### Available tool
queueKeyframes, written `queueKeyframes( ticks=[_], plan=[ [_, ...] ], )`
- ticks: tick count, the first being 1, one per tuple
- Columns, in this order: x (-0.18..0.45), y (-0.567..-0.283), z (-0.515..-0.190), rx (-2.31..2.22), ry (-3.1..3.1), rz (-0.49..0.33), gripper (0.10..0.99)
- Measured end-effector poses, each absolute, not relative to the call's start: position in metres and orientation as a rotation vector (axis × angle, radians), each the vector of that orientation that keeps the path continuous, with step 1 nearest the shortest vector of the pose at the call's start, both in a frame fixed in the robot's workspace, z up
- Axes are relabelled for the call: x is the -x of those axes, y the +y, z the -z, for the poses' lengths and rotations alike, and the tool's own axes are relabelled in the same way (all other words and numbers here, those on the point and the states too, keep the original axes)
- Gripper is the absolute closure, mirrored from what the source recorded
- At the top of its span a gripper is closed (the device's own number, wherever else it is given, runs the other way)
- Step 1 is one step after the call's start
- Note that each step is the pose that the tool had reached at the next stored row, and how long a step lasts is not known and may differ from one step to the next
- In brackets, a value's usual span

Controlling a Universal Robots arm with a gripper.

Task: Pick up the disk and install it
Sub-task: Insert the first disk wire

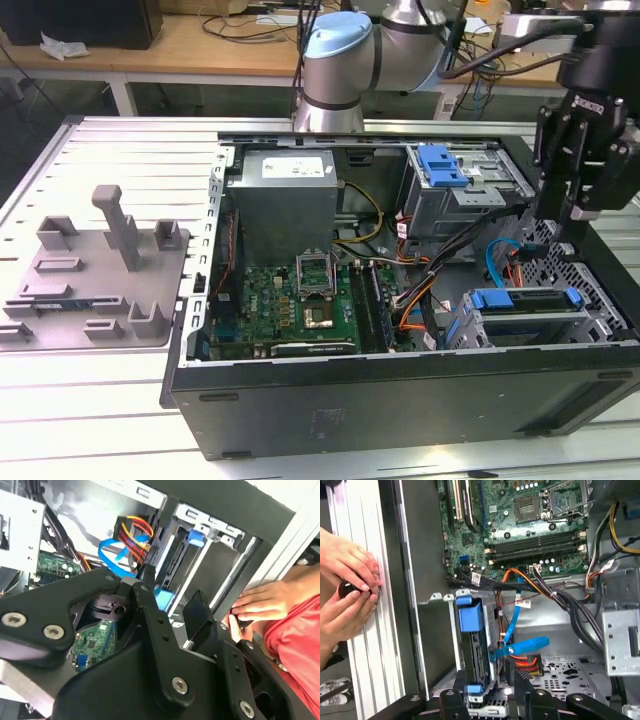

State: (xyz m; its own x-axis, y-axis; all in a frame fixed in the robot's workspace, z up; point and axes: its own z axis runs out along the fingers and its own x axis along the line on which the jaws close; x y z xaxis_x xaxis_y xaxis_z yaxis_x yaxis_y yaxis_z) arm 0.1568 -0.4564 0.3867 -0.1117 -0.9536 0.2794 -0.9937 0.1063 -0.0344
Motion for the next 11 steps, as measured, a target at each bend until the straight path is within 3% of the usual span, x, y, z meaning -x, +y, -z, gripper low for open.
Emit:
queueKeyframes(
  ticks=[4, 11],
  plan=[
    [-0.157, -0.439, -0.383, -1.950, -2.180, -0.333, 0.584],
    [-0.161, -0.438, -0.367, -1.921, -2.185, -0.345, 0.584]
  ],
)
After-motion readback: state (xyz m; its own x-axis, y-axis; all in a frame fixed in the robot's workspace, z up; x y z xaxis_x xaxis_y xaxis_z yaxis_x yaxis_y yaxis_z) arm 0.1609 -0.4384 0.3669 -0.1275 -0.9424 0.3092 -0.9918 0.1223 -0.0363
